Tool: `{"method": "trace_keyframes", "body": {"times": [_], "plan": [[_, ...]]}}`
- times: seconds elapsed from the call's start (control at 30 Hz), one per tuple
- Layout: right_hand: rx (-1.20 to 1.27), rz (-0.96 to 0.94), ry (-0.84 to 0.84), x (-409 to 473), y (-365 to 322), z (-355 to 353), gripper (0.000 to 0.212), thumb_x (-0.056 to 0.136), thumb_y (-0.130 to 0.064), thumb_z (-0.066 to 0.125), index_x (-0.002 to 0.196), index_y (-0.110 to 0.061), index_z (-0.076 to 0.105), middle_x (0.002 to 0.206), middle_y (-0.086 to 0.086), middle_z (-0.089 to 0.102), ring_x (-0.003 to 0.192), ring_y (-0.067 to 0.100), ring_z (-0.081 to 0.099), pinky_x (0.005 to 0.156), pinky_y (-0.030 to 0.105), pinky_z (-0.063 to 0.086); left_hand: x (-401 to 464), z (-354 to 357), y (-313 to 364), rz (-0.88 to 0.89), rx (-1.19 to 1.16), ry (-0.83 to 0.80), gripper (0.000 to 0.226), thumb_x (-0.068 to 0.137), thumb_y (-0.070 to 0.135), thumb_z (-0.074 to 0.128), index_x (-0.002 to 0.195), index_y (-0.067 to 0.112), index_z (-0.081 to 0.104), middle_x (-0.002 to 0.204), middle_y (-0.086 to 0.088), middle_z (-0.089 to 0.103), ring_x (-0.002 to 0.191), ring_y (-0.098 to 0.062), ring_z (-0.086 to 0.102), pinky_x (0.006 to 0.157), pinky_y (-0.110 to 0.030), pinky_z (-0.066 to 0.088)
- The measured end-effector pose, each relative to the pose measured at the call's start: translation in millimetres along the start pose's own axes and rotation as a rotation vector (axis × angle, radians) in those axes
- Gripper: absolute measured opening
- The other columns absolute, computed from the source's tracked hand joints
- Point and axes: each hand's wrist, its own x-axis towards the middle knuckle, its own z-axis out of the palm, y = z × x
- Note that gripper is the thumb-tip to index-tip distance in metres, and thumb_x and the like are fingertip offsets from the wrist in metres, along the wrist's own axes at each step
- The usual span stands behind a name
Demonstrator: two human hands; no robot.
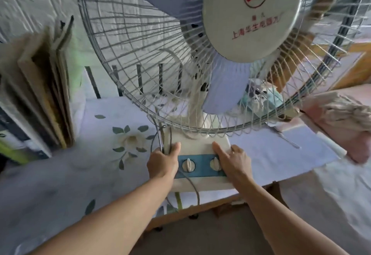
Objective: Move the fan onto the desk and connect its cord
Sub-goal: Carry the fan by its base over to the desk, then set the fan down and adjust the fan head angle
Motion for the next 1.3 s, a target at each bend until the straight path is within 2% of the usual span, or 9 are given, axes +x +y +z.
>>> {"method": "trace_keyframes", "body": {"times": [0.1,0.23,0.43,0.57,0.73,0.9,1.03,1.17,1.3], "plan": [[0.022,-0.008,0.004,11,4,4,0.051,0.083,-0.058,0.054,0.084,-0.007,0.054,0.078,0.008,0.056,0.076,0.026,0.052,0.054,0.030,0.033,8,8,1,0.014,0.033,0.002,0.047,0.083,0.055,0.055,0.077,0.008,0.053,0.099,-0.018,0.066,0.096,-0.035,0.064,0.084,-0.037,0.052],[0.029,0.001,0.012,24,13,6,0.054,0.081,-0.060,0.053,0.082,-0.006,0.053,0.086,0.015,0.060,0.080,0.030,0.056,0.054,0.030,0.035,12,18,6,0.033,0.082,-0.013,0.047,0.084,0.055,0.054,0.087,0.008,0.051,0.091,-0.011,0.059,0.088,-0.031,0.060,0.075,-0.034,0.049],[0.038,0.012,0.008,38,27,0,0.057,0.080,-0.061,0.053,0.086,-0.005,0.057,0.089,0.015,0.062,0.080,0.027,0.057,0.048,0.025,0.032,19,36,5,0.053,0.196,-0.033,0.068,0.083,0.062,0.050,0.106,-0.001,0.059,0.113,-0.020,0.065,0.104,-0.036,0.062,0.088,-0.042,0.053],[0.021,0.016,-0.006,42,33,1,0.056,0.080,-0.061,0.054,0.083,-0.004,0.055,0.085,0.013,0.060,0.068,0.020,0.052,0.047,0.025,0.032,18,42,1,0.059,0.238,-0.027,0.069,0.082,0.063,0.049,0.103,-0.002,0.060,0.113,-0.019,0.064,0.105,-0.035,0.062,0.090,-0.043,0.053],[0.010,0.001,-0.013,47,41,7,0.058,0.080,-0.060,0.055,0.090,-0.002,0.058,0.087,0.015,0.063,0.076,0.026,0.058,0.051,0.026,0.038,21,46,-8,0.062,0.276,-0.033,0.069,0.083,0.062,0.049,0.103,-0.003,0.059,0.111,-0.019,0.064,0.103,-0.035,0.062,0.087,-0.042,0.054],[-0.083,0.030,0.014,48,37,6,0.060,0.080,-0.062,0.052,0.088,-0.002,0.055,0.086,0.013,0.058,0.071,0.023,0.049,0.048,0.026,0.029,23,44,-9,0.141,0.364,-0.061,0.064,0.085,0.061,0.046,0.093,-0.002,0.059,0.104,-0.020,0.066,0.098,-0.035,0.063,0.081,-0.038,0.051],[-0.201,0.032,0.092,50,37,3,0.064,0.077,-0.067,0.050,0.083,-0.003,0.057,0.084,0.013,0.058,0.075,0.028,0.053,0.062,0.030,0.038,22,45,-8,0.189,0.439,-0.046,0.068,0.085,0.063,0.044,0.094,-0.001,0.064,0.100,-0.018,0.069,0.092,-0.033,0.065,0.074,-0.036,0.052],[-0.276,0.046,0.084,54,39,3,0.068,0.074,-0.070,0.046,0.088,-0.005,0.060,0.093,0.014,0.060,0.079,0.028,0.053,0.066,0.031,0.038,23,45,-6,0.195,0.482,-0.046,0.070,0.083,0.065,0.046,0.097,0.000,0.065,0.101,-0.016,0.069,0.088,-0.031,0.064,0.066,-0.032,0.046],[-0.235,0.055,0.096,60,46,8,0.074,0.071,-0.073,0.046,0.096,-0.004,0.061,0.101,0.016,0.063,0.082,0.028,0.055,0.067,0.031,0.039,25,47,-10,0.200,0.441,-0.048,0.071,0.079,0.064,0.054,0.102,-0.002,0.063,0.107,-0.018,0.068,0.086,-0.029,0.062,0.071,-0.033,0.050]]}}
